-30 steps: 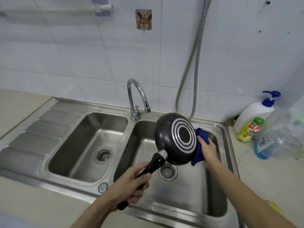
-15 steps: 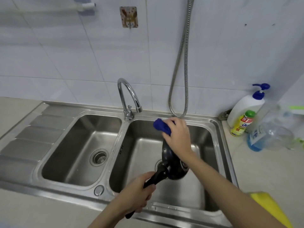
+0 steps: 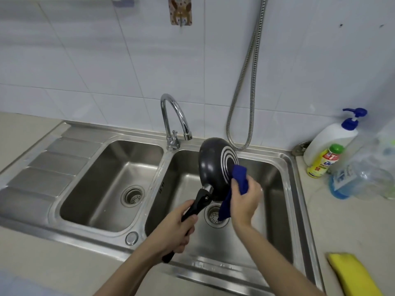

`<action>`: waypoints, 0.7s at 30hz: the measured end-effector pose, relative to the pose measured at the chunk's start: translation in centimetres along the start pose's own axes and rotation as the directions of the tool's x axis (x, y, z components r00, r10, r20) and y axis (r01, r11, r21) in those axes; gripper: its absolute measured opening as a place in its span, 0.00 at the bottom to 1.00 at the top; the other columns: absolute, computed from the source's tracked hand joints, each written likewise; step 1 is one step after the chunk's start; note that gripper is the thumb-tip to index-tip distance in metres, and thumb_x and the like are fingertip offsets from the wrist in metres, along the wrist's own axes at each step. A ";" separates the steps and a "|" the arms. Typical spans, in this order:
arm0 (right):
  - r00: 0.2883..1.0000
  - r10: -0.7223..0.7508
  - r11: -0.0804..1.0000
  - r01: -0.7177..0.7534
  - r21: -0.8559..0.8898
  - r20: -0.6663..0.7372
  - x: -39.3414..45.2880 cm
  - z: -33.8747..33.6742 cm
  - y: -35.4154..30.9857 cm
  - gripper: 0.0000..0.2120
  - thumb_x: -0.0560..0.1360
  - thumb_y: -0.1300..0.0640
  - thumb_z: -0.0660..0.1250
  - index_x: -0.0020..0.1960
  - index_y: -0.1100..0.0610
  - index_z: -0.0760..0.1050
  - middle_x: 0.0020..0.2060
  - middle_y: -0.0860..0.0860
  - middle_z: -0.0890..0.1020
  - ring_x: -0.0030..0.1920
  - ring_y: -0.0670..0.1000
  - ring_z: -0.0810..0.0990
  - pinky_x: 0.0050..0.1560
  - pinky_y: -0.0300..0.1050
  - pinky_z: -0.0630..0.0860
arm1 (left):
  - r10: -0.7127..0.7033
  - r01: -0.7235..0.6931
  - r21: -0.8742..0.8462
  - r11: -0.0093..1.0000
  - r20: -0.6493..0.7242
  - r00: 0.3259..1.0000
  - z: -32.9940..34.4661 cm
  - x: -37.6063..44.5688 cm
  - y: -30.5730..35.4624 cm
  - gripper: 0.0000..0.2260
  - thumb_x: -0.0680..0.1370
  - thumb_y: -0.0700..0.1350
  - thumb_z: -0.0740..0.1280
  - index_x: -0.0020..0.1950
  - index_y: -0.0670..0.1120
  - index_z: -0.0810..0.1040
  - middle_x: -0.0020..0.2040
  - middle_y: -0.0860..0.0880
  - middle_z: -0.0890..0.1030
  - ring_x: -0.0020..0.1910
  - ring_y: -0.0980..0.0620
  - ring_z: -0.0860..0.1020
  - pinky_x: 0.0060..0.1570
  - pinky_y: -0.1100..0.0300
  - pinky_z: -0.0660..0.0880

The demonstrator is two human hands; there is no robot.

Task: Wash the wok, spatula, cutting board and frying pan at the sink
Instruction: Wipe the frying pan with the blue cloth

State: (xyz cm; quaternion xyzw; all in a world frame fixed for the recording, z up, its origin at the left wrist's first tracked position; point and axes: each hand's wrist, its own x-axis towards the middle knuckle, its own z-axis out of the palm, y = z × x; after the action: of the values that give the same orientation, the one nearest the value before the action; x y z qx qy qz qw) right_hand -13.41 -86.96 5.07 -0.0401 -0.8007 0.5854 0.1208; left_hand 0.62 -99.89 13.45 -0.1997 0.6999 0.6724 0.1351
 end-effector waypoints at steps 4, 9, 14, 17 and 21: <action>0.962 -0.232 0.968 0.243 -0.062 0.145 -1.0 0.4 -1.7 0.19 0.72 0.53 0.71 0.61 0.58 0.75 0.57 0.49 0.73 0.57 0.47 0.70 0.58 0.38 0.69 | -0.044 0.049 0.150 0.987 -0.033 0.998 1.2 0.7 -0.4 0.12 0.81 0.43 0.56 0.57 0.60 0.71 0.31 0.50 0.67 0.23 0.57 0.63 0.22 0.63 0.59; 0.837 -0.478 0.821 0.534 -0.203 0.267 2.8 -0.7 -2.2 0.19 0.71 0.51 0.72 0.59 0.58 0.77 0.56 0.50 0.76 0.57 0.49 0.70 0.58 0.39 0.68 | -0.074 0.058 0.235 0.970 0.059 0.996 0.7 -0.5 -0.9 0.11 0.80 0.42 0.57 0.56 0.57 0.72 0.30 0.50 0.66 0.22 0.56 0.62 0.22 0.63 0.59; 0.773 -0.352 0.764 0.563 -0.315 0.528 8.8 -2.5 -3.5 0.13 0.71 0.48 0.70 0.52 0.54 0.81 0.45 0.50 0.81 0.48 0.52 0.76 0.48 0.44 0.70 | 0.039 -0.085 0.391 0.916 0.125 0.991 -0.3 -1.9 -1.7 0.14 0.80 0.41 0.59 0.59 0.58 0.73 0.29 0.53 0.69 0.24 0.57 0.65 0.22 0.64 0.63; 0.756 0.031 0.880 0.290 -0.377 0.654 12.4 -5.0 -3.8 0.08 0.71 0.50 0.71 0.47 0.53 0.81 0.41 0.50 0.82 0.45 0.52 0.78 0.42 0.44 0.69 | 0.152 -0.221 0.538 0.813 0.170 0.974 -1.0 -1.9 -2.6 0.18 0.78 0.41 0.62 0.61 0.63 0.72 0.31 0.56 0.74 0.28 0.58 0.70 0.30 0.64 0.69; 0.677 0.382 0.922 -0.232 -0.310 0.629 13.4 -9.8 -0.9 0.11 0.72 0.54 0.71 0.51 0.59 0.81 0.44 0.57 0.83 0.45 0.55 0.81 0.46 0.44 0.75 | 0.235 -0.296 0.630 0.718 0.180 0.955 -0.3 -1.1 -4.0 0.26 0.75 0.41 0.63 0.62 0.72 0.68 0.46 0.54 0.81 0.42 0.55 0.79 0.49 0.58 0.75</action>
State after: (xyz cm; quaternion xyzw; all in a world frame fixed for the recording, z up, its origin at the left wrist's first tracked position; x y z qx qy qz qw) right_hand -23.98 -75.38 10.67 0.0295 -0.8261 0.4854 -0.2847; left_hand 3.45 -100.15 10.39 -0.0083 0.9039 0.4078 0.1287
